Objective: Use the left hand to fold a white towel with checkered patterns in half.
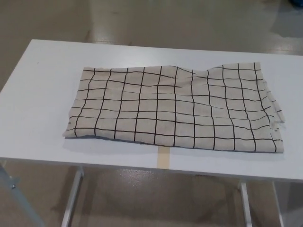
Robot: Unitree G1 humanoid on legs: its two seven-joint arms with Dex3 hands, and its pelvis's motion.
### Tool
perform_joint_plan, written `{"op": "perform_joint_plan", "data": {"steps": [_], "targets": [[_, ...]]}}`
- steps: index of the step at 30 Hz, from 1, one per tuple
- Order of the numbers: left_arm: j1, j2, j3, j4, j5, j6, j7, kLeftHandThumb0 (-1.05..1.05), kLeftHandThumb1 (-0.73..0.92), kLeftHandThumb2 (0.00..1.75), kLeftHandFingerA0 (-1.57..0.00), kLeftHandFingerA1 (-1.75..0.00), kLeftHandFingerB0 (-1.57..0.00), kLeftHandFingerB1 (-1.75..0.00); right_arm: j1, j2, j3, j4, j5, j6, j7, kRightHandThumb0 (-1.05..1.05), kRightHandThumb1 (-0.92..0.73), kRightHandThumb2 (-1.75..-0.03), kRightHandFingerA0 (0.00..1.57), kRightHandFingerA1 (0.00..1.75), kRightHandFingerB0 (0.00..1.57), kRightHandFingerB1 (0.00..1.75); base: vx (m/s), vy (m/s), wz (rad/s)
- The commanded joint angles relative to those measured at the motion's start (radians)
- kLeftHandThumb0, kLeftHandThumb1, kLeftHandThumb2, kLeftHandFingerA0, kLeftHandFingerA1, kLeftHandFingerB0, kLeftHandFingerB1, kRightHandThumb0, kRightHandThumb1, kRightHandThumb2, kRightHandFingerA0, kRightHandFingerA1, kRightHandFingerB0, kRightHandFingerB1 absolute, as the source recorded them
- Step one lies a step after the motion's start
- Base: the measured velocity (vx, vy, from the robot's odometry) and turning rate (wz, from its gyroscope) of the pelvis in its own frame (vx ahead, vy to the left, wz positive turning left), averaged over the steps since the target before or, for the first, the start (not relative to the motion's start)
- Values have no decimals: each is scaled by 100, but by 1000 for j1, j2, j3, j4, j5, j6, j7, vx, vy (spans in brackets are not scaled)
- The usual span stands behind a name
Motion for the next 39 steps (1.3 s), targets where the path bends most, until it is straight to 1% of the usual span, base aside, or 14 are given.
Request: {"op": "perform_joint_plan", "data": {"steps": [1, 4, 5, 7, 8, 9, 10, 12, 13, 25, 28, 29, 34, 39], "targets": [[-1, 13, 96, 6, -73, -351, 60, -18, 39, 90, -9, -50, -9, -49, 16, 55, -84, -50, 70, -345, -96, -38, -67, -61, 31, 34, 33, 33, 0, 0, 0], [2, 20, 110, 9, -90, -372, 19, -20, 39, 90, -7, -50, -6, -47, 29, 49, -102, -73, 89, -358, -71, -41, -69, -62, 23, 32, 27, 32, 0, 0, 0], [-1, 28, 115, 14, -92, -383, 0, -40, 47, 62, -15, -34, -17, -31, 35, 46, -112, -88, 96, -362, -61, -42, -69, -62, 21, 31, 26, 31, 0, 0, 0], [-3, 48, 121, 6, -105, -390, -50, -25, 38, 89, -2, -49, 0, -46, 52, 35, -127, -129, 101, -362, -58, -44, -70, -62, 17, 30, 21, 30, 0, 0, 0], [-5, 55, 125, 0, -116, -390, -75, -42, 48, 57, -8, -26, -12, -26, 59, 31, -133, -149, 102, -359, -56, -43, -72, -62, 14, 29, 19, 29, 0, 0, 0], [-7, 60, 128, -3, -123, -392, -91, -42, 48, 57, -8, -26, -12, -26, 64, 28, -138, -163, 103, -357, -54, -43, -72, -62, 14, 29, 19, 29, 0, 0, 0], [-11, 69, 135, -12, -141, -390, -124, -46, 50, 55, -3, -26, -6, -25, 77, 24, -144, -192, 94, -347, -58, -28, -63, -109, 0, 49, 0, 47, 0, 0, 0], [-23, 92, 153, -35, -187, -372, -204, -52, 38, 73, 0, -19, -1, -20, 95, 15, -155, -251, 75, -333, -72, -28, -63, -109, 1, 50, 0, 48, 0, 0, 0], [-33, 96, 164, -44, -214, -361, -239, -54, 38, 72, 0, -16, 0, -16, 101, 15, -163, -279, 79, -325, -66, -45, -73, -64, 9, 23, 12, 28, 0, 0, 0], [49, 68, 182, -340, -367, -327, -410, -66, 44, 73, 0, -4, 0, 0, 161, 57, -154, -462, 194, -286, 63, -47, -77, -62, 0, 13, 0, 21, 0, 0, 0], [76, 70, 165, -432, -333, -345, -382, -67, 45, 74, 0, -3, 0, 0, 169, 71, -128, -440, 137, -315, 41, -49, -78, -63, 0, 13, 0, 20, 0, 0, 0], [96, 73, 159, -489, -311, -342, -366, -65, 43, 72, 0, -1, 0, 0, 170, 77, -118, -420, 123, -333, 40, -57, -55, -87, 0, 19, 0, 21, 0, 0, 0], [157, 59, 153, -723, -221, -330, -290, -53, 34, 64, 0, -1, 0, 0, 153, 85, -80, -300, 92, -407, 48, -53, -71, -80, 1, 13, 1, 17, 0, 0, 0], [149, 25, 160, -895, -95, -352, -213, -41, 27, 60, 0, -1, 0, 0, 112, 58, -67, -171, 57, -453, 28, -62, -59, -92, 0, 21, 0, 22, 0, 0, 0]]}}
